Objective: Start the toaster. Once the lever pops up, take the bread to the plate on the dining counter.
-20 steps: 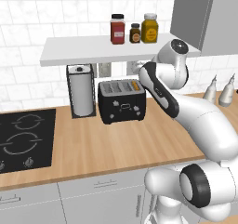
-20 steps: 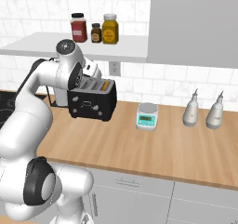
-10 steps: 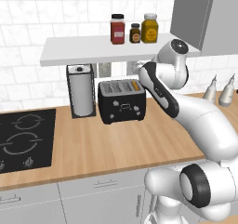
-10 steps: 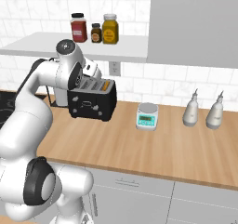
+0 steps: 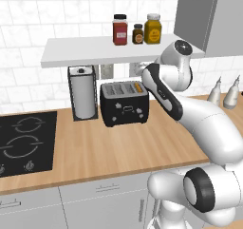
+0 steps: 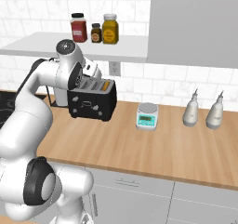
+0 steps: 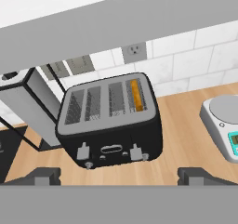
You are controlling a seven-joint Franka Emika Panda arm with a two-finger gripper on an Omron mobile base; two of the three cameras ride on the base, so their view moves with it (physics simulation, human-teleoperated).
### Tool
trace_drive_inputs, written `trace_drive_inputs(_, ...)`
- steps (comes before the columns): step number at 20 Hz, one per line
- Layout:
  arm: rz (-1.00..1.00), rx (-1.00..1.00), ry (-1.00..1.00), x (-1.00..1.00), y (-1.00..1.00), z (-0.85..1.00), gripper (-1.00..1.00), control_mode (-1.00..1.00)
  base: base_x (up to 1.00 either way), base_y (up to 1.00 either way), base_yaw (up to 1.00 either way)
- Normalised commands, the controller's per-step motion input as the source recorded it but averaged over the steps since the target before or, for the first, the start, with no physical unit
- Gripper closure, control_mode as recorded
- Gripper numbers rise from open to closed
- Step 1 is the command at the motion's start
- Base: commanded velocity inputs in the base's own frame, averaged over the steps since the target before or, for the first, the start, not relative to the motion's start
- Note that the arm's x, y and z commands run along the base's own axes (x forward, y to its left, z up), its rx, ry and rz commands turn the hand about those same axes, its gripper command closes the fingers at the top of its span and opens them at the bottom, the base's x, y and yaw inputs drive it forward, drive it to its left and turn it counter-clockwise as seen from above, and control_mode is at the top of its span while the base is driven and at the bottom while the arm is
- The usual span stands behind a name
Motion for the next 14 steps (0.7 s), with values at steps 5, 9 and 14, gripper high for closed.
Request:
trace_drive_inputs(5, 0.00, 0.00, 0.00, 0.00, 0.00, 0.00, -1.00, -1.00, 0.00, 0.00, 0.00)
trace_drive_inputs(9, 0.00, 0.00, 0.00, 0.00, 0.00, 0.00, -1.00, -1.00, 0.00, 0.00, 0.00)
trace_drive_inputs(14, 0.00, 0.00, 0.00, 0.00, 0.00, 0.00, -1.00, -1.00, 0.00, 0.00, 0.00)
